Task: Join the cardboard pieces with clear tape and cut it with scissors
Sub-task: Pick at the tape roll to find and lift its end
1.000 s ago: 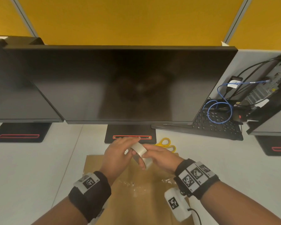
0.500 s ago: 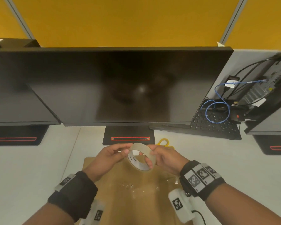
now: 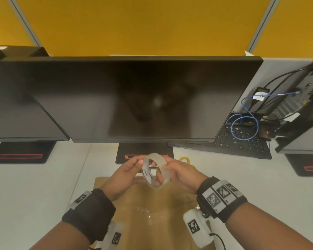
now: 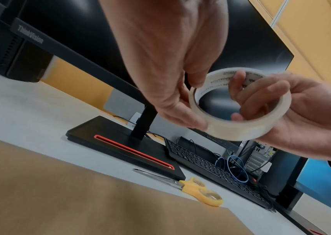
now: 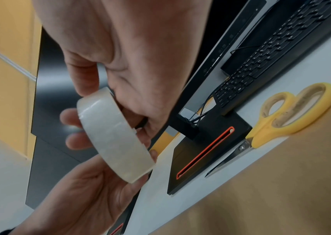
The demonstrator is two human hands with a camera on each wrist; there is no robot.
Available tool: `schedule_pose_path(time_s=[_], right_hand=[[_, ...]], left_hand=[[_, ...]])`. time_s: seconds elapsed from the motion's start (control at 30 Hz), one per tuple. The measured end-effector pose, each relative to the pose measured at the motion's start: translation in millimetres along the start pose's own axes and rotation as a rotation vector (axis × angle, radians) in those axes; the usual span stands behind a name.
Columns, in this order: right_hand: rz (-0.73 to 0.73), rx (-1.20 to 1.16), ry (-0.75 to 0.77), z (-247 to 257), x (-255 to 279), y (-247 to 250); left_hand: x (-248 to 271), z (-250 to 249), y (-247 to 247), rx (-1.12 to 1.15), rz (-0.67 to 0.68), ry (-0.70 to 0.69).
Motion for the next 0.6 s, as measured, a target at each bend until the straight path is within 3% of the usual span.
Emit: schedule_pose_path(time_s=[0.27,0.6], right_hand=[[0.112,-0.113,0.016,0.3,0.6,-3.1],[0.113,-0.072,-0.004,-2.0,5.8,-5.9]], left_hand=[[-3.8,5.0,-2.8,0.048,0.021,0.063],[-2.2,9.3,-2.5,0.115,0.055,0.145]])
Point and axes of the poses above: each hand's wrist, its own x-axis away from the middle knuckle, its own y-axis out of the back of the hand, z = x × y, the point moved 2 cm from there along -x, towards the middle knuckle, and after that the axes turned 7 degrees about -y, right-handed, at the moved point
